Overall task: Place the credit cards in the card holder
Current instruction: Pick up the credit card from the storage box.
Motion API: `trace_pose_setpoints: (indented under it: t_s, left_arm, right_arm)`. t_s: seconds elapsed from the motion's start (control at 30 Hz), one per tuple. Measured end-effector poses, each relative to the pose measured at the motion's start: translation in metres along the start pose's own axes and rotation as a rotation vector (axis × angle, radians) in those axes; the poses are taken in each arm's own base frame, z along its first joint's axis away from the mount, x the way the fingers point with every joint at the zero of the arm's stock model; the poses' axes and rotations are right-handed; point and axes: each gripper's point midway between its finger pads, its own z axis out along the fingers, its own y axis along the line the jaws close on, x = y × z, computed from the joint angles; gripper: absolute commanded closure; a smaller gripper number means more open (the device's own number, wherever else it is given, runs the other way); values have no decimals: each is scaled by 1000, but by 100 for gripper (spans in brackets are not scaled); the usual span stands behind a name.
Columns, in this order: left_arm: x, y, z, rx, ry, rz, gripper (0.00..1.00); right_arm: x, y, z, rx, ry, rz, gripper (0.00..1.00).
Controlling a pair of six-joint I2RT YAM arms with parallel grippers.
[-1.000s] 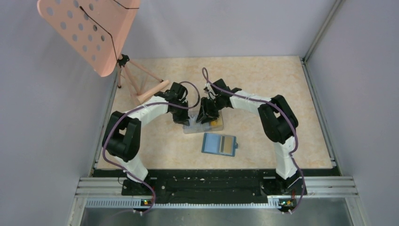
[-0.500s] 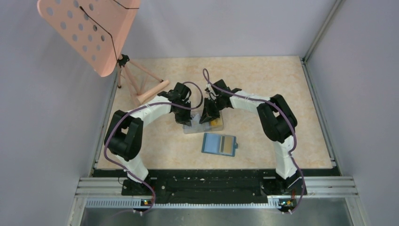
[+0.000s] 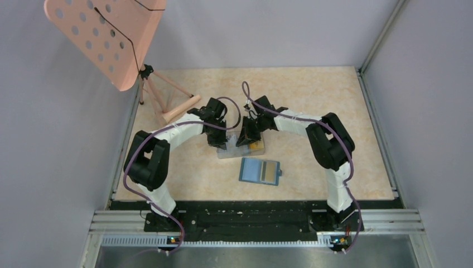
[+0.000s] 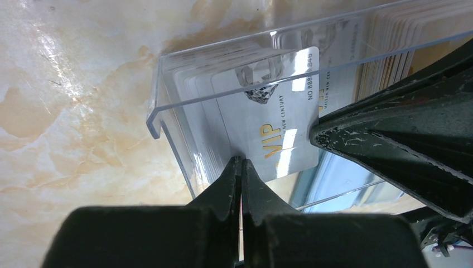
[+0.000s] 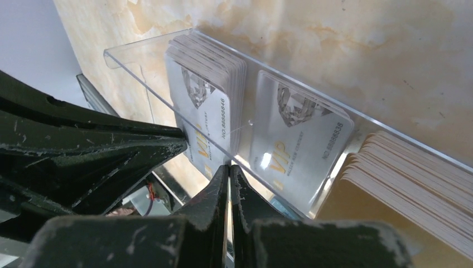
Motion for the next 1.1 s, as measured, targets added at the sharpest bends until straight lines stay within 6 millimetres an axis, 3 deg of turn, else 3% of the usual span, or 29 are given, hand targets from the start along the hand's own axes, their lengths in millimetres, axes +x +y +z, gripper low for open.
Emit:
trace_pose_setpoints:
  t_s: [0.77, 0.87, 0.97, 1.1]
  left_arm:
    - [0, 1, 0, -6, 4, 4, 100]
    - [0, -1, 0, -2, 3, 8, 100]
    - [0, -2, 0, 0, 4, 9, 99]
    - [1, -2, 0, -1, 5, 8, 93]
  right_arm:
    - [-3, 27, -7, -120, -15, -26, 85]
    - [-2, 33, -7, -146, -10, -33, 87]
    - [0, 36, -6, -157, -4, -33, 100]
    - [0, 33, -6, -141, -4, -24, 100]
